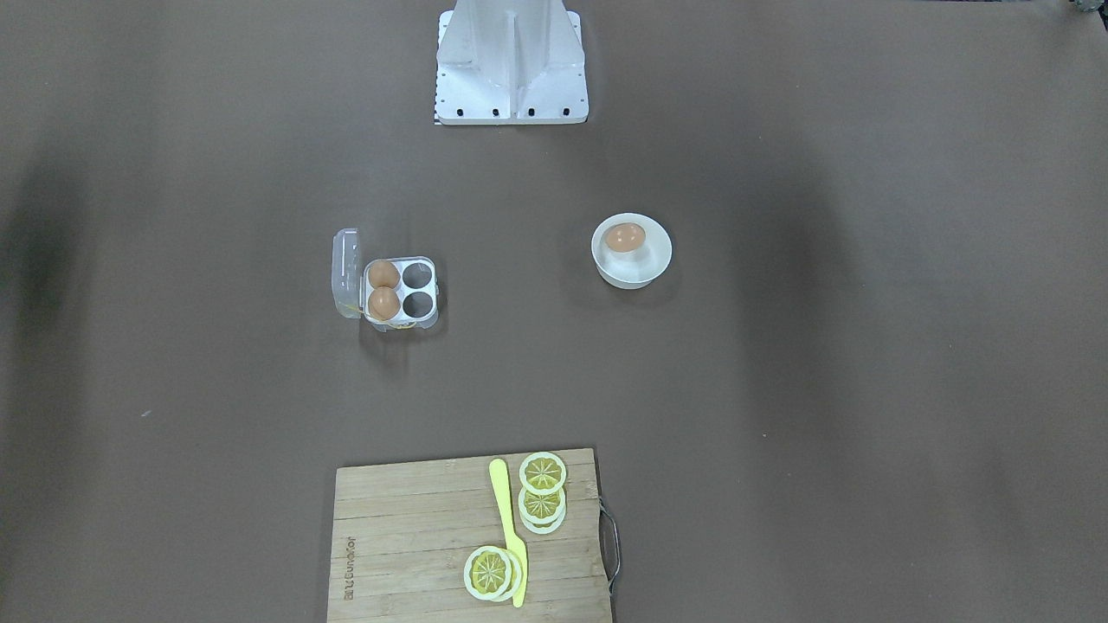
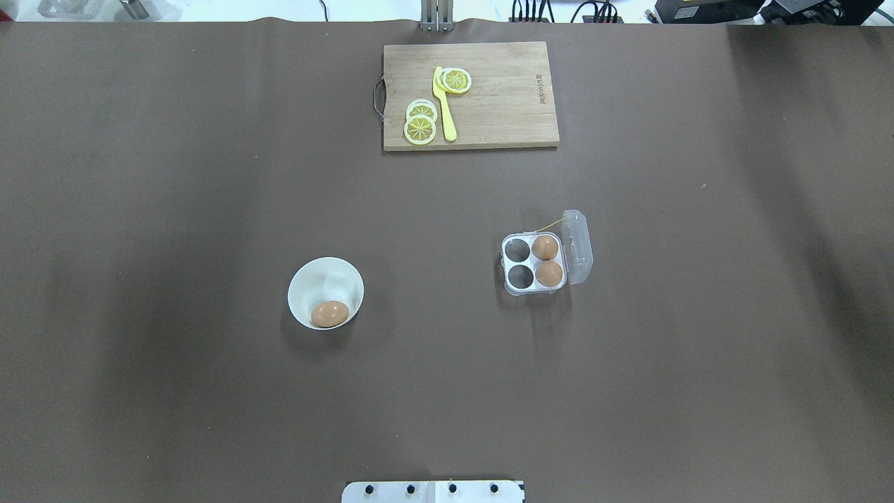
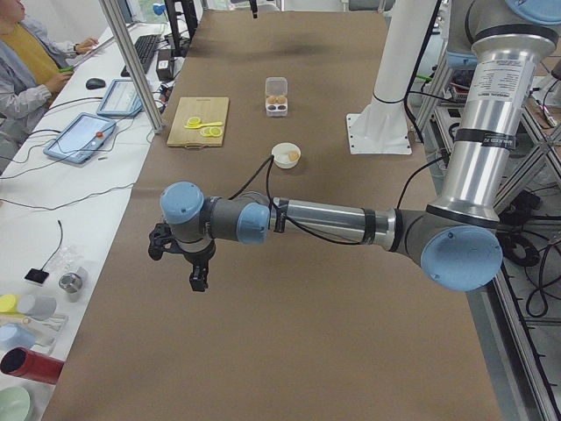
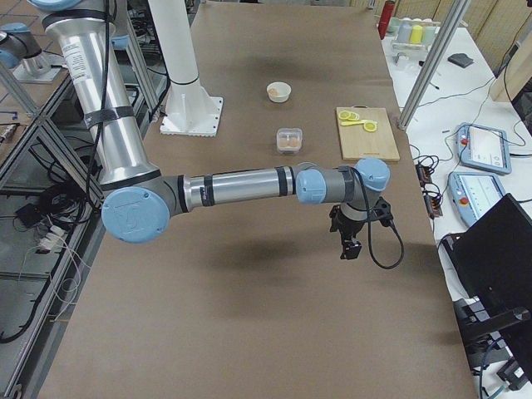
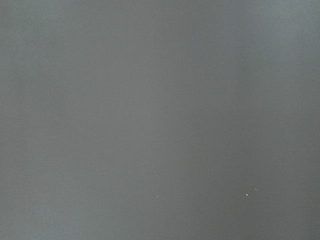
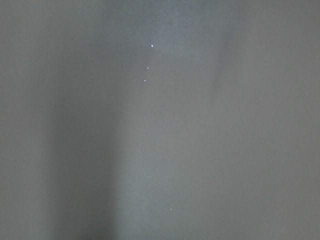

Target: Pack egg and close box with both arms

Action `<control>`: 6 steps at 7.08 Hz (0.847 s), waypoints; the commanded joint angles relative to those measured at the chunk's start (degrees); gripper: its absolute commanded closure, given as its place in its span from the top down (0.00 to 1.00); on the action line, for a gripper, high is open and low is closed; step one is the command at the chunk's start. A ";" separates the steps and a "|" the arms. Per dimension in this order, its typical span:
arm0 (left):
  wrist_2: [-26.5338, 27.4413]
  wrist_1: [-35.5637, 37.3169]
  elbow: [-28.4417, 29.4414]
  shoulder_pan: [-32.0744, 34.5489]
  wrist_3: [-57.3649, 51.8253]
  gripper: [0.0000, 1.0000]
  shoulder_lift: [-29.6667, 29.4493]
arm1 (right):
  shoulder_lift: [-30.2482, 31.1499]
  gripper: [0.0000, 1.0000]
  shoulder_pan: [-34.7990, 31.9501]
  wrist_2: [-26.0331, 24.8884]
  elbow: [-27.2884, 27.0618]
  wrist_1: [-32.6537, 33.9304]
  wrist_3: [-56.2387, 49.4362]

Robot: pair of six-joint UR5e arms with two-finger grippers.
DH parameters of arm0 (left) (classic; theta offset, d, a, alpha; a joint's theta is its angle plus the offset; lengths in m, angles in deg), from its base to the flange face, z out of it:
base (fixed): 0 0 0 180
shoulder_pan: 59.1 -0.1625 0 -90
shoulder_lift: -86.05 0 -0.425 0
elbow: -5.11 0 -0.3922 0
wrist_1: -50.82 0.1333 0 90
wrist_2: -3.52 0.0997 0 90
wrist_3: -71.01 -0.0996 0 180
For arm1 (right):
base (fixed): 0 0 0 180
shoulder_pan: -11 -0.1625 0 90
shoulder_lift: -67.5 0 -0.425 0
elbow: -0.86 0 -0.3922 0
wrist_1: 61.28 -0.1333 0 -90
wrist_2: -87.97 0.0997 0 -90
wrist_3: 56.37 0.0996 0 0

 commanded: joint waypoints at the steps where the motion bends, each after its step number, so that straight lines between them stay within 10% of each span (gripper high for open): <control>1: 0.04 -0.08 -0.24 0.84 -0.03 0.98 0.86 | 1.11 1.00 -0.71 -0.09 -0.11 -0.04 0.02; 6: 1.00 -0.70 -2.53 0.75 0.58 0.98 2.89 | 2.43 1.00 -0.71 -0.26 -0.64 -0.21 0.02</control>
